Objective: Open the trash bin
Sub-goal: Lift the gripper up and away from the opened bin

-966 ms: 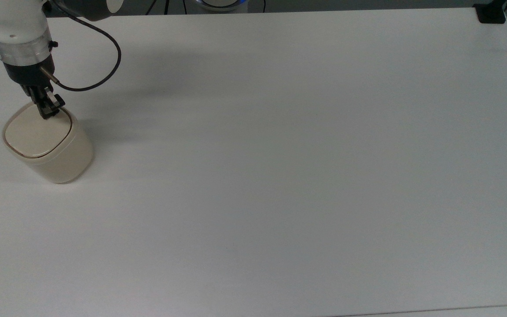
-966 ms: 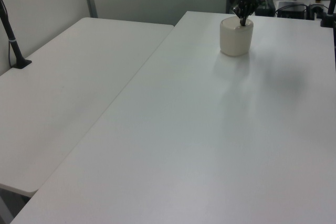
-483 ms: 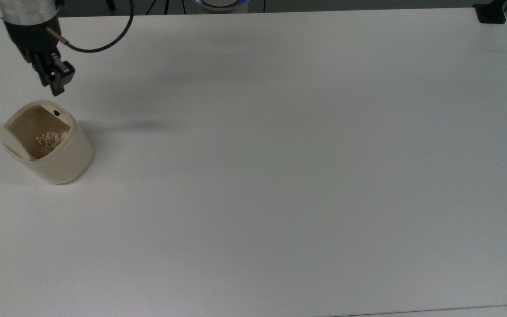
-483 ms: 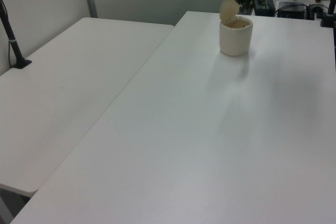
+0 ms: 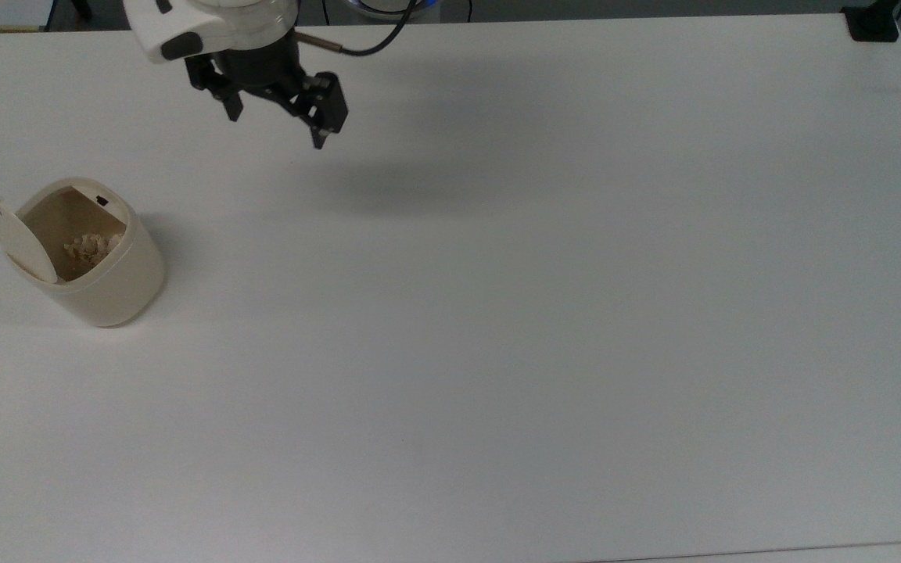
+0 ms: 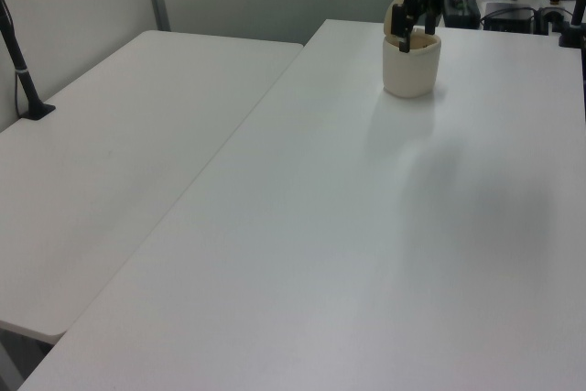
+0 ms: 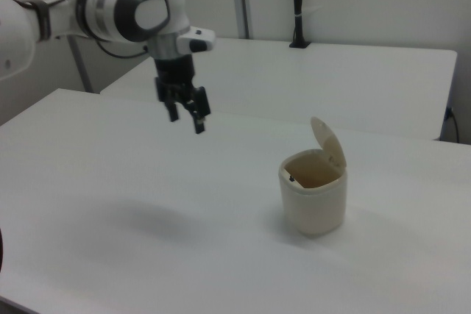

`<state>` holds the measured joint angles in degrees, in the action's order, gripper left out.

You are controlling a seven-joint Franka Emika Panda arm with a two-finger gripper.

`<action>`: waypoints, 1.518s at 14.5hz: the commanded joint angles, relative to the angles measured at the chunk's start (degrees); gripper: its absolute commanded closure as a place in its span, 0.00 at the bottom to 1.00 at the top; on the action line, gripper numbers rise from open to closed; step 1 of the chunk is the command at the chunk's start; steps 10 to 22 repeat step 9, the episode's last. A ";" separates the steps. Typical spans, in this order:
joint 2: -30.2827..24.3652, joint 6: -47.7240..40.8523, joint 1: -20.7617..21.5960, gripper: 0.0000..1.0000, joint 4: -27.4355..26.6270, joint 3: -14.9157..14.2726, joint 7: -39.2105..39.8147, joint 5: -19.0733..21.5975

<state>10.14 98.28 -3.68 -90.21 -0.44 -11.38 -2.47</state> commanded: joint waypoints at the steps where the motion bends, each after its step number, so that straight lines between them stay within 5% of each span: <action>1: -6.08 -6.51 0.25 0.00 -1.46 -0.62 11.02 5.37; 22: -6.71 -7.49 1.92 0.00 -1.37 -0.88 10.32 4.67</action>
